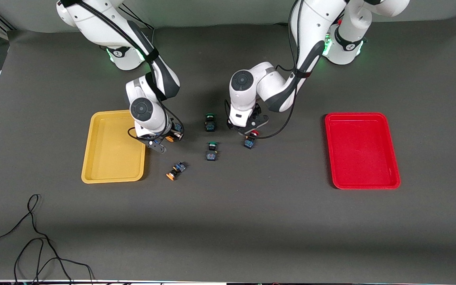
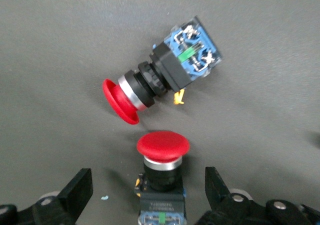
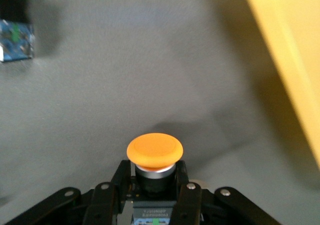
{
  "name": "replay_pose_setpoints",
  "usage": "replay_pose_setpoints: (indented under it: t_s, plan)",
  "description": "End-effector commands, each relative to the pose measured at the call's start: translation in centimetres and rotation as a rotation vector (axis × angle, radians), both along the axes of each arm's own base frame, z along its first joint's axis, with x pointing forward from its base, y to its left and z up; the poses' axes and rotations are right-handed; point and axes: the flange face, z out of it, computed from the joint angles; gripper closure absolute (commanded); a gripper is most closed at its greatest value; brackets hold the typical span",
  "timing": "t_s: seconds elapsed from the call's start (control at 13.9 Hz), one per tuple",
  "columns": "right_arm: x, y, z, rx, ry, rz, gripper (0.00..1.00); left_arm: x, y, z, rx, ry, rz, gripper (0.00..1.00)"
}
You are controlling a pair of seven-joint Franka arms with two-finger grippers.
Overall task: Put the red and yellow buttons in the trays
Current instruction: 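Grasp a yellow button with the right gripper while the left gripper grasps a red button, then place the yellow button in the yellow tray while the left gripper carries red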
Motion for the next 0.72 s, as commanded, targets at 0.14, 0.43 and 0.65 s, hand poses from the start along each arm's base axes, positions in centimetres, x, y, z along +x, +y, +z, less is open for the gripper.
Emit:
replay_pose_setpoints:
  t_s: [0.14, 0.43, 0.65]
  plan:
    - [2.0, -5.4, 11.8, 0.068, 0.024, -0.02, 0.88, 0.0, -0.4, 0.3, 0.006, -0.02, 0.008, 0.47]
    - [3.4, -14.9, 15.9, 0.122, 0.02, -0.004, 0.88, 0.4, -0.7, 0.9, 0.008, -0.021, 0.005, 0.99]
    - [3.5, -23.6, 12.6, 0.129, 0.053, 0.023, 0.88, 2.1, -1.2, 4.6, 0.041, -0.015, 0.012, 1.0]
